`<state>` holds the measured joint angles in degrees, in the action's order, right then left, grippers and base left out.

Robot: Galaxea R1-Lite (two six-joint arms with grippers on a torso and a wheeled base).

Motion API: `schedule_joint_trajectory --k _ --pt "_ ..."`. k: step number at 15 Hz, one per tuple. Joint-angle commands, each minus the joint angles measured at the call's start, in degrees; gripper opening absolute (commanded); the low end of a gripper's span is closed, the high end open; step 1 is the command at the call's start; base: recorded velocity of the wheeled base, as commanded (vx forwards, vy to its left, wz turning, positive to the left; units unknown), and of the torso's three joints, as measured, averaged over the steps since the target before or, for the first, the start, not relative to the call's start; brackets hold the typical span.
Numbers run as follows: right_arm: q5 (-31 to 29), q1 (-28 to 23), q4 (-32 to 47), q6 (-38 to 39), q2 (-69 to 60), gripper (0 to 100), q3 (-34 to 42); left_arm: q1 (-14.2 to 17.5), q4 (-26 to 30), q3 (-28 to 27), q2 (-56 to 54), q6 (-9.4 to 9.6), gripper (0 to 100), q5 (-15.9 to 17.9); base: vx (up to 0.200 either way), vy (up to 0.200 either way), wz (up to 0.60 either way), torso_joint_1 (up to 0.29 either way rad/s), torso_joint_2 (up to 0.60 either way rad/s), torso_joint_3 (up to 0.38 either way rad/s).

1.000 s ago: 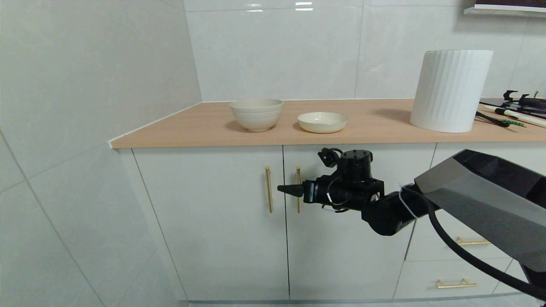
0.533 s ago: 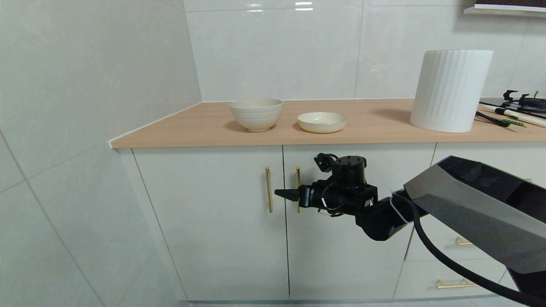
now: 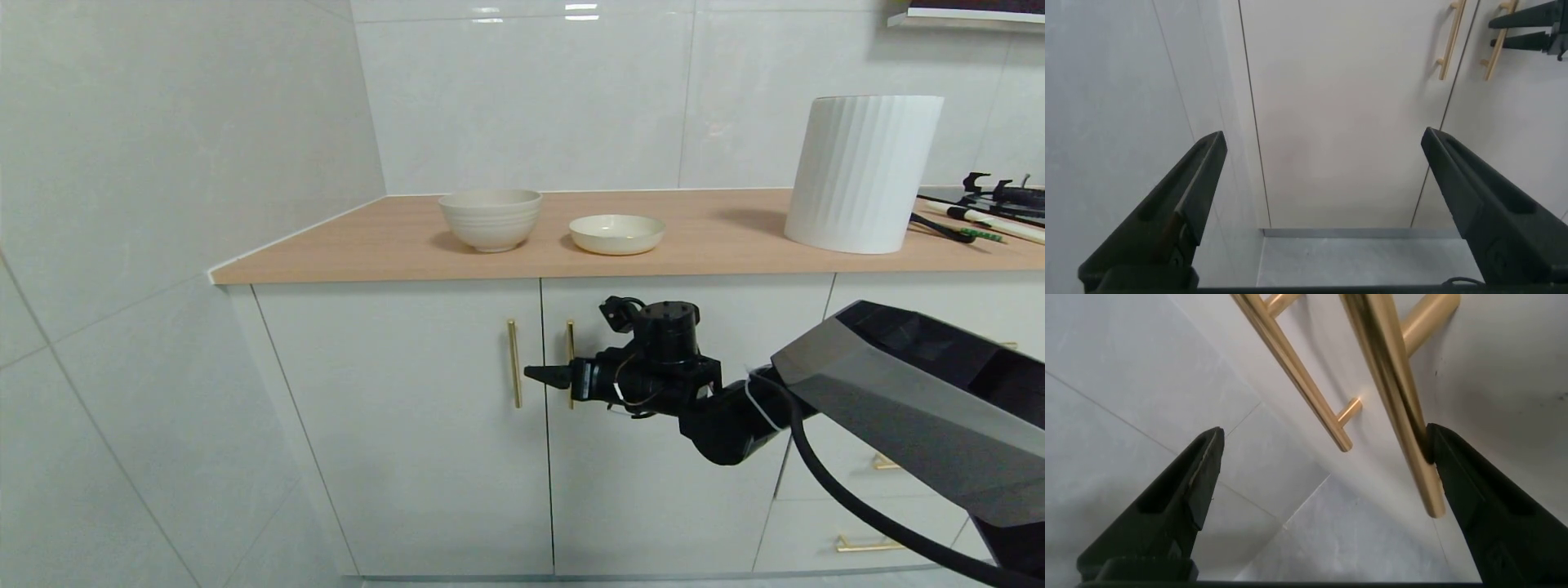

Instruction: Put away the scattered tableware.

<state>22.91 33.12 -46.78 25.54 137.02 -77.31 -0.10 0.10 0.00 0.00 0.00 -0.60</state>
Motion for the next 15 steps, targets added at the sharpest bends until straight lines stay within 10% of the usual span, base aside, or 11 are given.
schedule_joint_trajectory --k 1,10,15 --pt "0.21 0.36 0.02 0.04 -0.44 100 0.58 0.01 -0.01 0.0 0.0 0.0 100 -0.02 0.0 0.0 0.0 0.0 0.0 0.0" --pt "4.6 1.51 -0.25 -0.05 -7.3 100 9.81 0.01 -0.01 0.0 0.0 0.0 100 -0.02 0.0 0.0 0.0 0.0 0.0 0.0" --pt "9.79 1.95 -13.25 -0.23 -10.37 100 22.29 0.01 -0.01 0.0 0.0 0.0 100 -0.02 0.0 0.0 0.0 0.0 0.0 0.0"
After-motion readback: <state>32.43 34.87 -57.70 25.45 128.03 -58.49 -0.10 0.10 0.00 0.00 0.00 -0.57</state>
